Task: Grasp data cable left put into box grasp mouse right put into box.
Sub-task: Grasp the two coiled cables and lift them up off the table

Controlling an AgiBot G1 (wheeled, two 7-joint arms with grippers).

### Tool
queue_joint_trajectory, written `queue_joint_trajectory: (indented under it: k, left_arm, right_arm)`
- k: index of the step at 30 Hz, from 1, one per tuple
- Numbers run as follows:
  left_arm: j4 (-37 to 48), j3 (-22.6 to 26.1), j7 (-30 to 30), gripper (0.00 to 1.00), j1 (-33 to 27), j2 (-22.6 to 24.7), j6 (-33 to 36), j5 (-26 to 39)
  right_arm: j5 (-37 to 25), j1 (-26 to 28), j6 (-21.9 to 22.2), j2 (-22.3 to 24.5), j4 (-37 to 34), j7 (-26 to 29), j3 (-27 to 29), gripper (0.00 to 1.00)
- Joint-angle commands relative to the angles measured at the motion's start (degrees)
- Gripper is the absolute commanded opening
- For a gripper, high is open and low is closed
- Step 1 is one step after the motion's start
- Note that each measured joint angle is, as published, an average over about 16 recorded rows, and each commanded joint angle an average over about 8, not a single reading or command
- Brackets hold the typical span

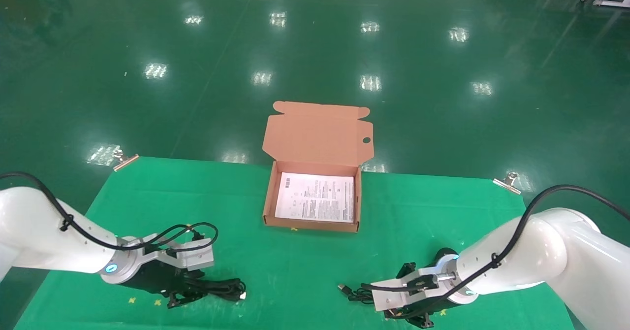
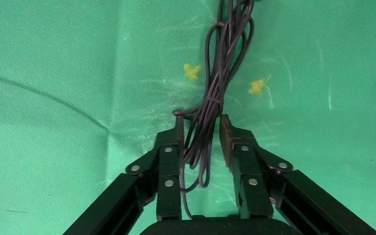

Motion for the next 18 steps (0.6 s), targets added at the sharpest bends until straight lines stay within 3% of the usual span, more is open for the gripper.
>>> queue_joint_trajectory:
  k: [1, 18]
  left_arm:
    - [0.0, 0.0, 0.0, 0.0, 0.0, 0.0, 0.0, 0.0]
    - [-0.8, -0.4, 0.0, 0.0, -0.4, -0.9, -0.5, -0.2]
  right_arm:
    - [0.0, 0.0, 0.0, 0.0, 0.0, 0.0, 0.0, 0.0]
    - [0.2, 0.6, -0.4, 0.7, 0.5, 0.5, 0.3, 0.0]
